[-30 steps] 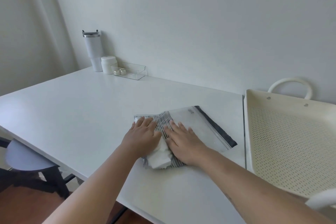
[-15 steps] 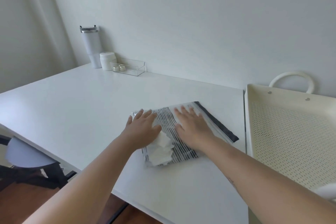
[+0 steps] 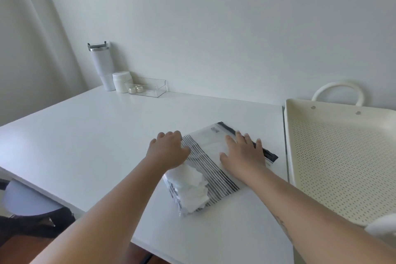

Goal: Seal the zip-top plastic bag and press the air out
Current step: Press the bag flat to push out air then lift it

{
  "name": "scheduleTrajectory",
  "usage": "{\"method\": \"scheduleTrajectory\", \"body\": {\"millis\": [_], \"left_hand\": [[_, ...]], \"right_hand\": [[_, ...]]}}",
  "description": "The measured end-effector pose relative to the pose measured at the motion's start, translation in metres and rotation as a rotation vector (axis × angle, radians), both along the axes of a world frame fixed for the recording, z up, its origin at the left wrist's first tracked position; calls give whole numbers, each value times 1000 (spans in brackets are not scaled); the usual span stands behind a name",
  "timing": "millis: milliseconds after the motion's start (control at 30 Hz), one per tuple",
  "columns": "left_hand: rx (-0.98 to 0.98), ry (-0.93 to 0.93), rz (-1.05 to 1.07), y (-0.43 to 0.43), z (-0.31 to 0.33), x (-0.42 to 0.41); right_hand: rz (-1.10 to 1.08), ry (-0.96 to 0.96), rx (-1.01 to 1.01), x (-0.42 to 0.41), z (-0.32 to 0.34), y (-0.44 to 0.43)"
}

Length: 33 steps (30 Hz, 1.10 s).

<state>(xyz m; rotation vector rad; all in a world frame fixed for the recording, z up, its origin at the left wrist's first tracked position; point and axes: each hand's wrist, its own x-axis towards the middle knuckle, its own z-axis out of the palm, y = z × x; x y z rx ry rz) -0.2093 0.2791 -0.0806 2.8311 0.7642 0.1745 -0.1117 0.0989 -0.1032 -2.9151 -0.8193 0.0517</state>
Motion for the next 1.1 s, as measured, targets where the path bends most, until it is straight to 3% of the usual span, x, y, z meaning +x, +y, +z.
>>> {"method": "scheduleTrajectory", "body": {"millis": [133, 333, 467, 767, 933, 1100], "left_hand": [[-93, 28, 88, 13, 0, 38], [-121, -29, 126, 29, -12, 52], [-335, -164, 130, 32, -17, 51], [-527, -318, 76, 41, 13, 32], [-792, -540, -69, 36, 69, 15], [-881, -748, -203, 30, 118, 5]], "right_hand": [[-199, 83, -90, 9, 20, -14], [-276, 187, 10, 27, 35, -18], [-220, 251, 107, 34, 36, -24], [57, 275, 582, 34, 83, -38], [200, 230, 637, 27, 129, -40], [277, 202, 678, 20, 162, -49]]}}
